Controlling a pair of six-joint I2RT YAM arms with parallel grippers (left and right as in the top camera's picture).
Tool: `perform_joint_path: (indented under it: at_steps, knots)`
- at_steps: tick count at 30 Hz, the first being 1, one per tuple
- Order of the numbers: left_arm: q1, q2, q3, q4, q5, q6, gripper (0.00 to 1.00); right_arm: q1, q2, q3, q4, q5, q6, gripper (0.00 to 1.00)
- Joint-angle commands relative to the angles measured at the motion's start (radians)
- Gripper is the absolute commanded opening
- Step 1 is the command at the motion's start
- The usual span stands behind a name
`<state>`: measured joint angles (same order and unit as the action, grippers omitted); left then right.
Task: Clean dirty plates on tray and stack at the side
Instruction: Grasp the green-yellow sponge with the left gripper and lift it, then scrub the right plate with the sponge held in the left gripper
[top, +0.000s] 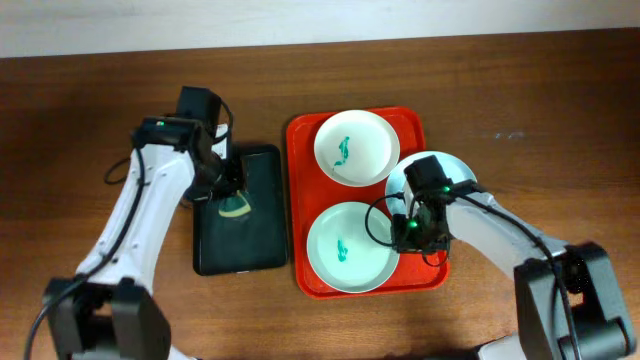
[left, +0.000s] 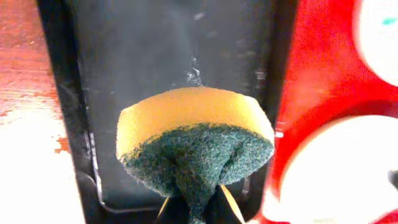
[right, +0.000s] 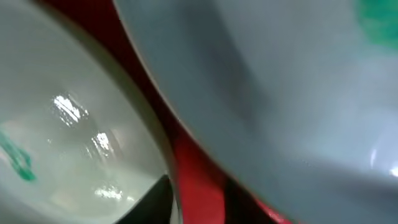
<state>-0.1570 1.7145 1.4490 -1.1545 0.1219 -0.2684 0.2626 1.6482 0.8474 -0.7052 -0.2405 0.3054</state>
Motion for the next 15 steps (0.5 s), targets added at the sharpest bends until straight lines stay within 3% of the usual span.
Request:
perform_joint_path:
  at_steps: [1, 5, 15]
  knots:
    - [-0.029, -0.034, 0.02, -0.002, 0.074, 0.016, 0.0, 0.006, 0.042, -0.01, 0.035, 0.002, 0.023, 0.17]
    - [-0.131, -0.032, 0.006, 0.045, 0.073, 0.006, 0.0, 0.006, 0.043, -0.01, 0.052, 0.011, 0.127, 0.04]
    - [-0.397, -0.021, -0.224, 0.37, 0.074, -0.241, 0.0, 0.005, 0.043, -0.01, 0.06, 0.032, 0.168, 0.04]
